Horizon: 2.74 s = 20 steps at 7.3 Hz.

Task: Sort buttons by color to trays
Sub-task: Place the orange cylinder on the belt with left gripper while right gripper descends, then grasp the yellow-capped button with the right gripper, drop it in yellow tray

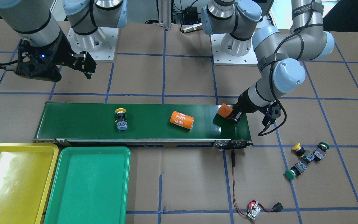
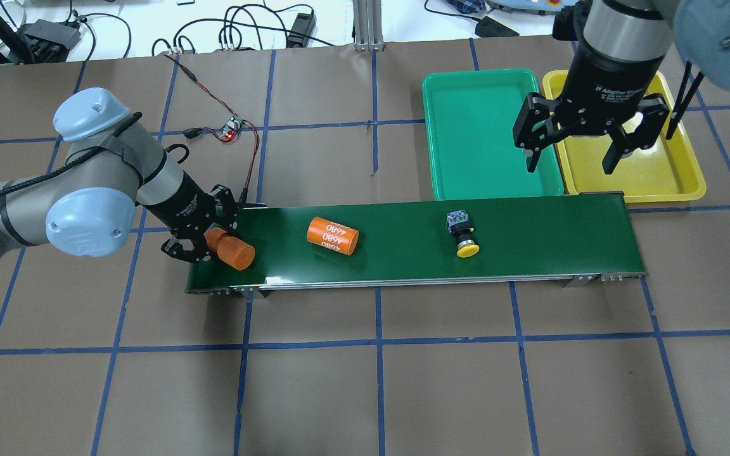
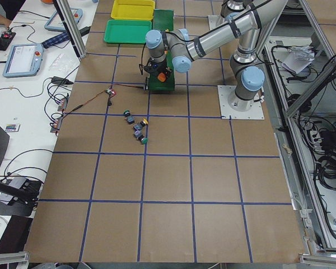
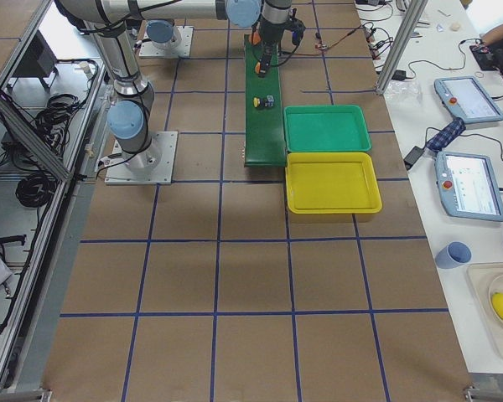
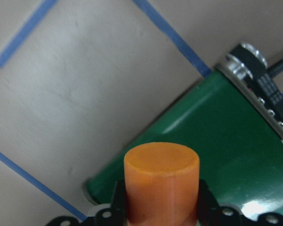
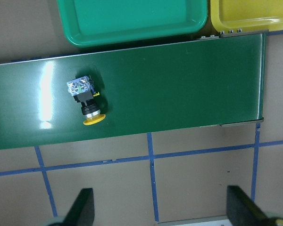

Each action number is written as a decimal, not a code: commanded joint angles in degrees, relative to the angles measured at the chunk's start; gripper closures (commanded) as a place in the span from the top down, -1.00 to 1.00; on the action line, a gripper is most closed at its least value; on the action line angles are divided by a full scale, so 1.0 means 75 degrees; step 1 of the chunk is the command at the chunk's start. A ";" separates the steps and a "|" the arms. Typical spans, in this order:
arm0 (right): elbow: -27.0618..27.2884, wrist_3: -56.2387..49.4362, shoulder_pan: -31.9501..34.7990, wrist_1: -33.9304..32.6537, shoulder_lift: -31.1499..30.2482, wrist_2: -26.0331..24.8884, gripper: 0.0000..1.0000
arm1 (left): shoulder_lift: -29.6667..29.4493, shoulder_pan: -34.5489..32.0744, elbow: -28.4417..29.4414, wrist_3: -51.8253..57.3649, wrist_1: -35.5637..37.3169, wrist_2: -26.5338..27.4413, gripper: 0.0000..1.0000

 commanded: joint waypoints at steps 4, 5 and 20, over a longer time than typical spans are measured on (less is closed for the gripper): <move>0.2592 -0.0436 -0.0025 -0.3348 0.0304 -0.0053 1.00 | -0.0327 -0.0333 0.0440 0.0850 0.0819 0.0769 1.00; 0.2978 -0.0424 -0.0002 -0.4085 0.0387 -0.0018 1.00 | -0.0292 0.0004 0.0559 0.1899 0.0644 0.0903 1.00; 0.2063 -0.0516 0.0011 -0.4404 0.1066 -0.0099 -1.00 | -0.2810 0.2843 0.2153 0.9657 0.1437 0.1491 0.78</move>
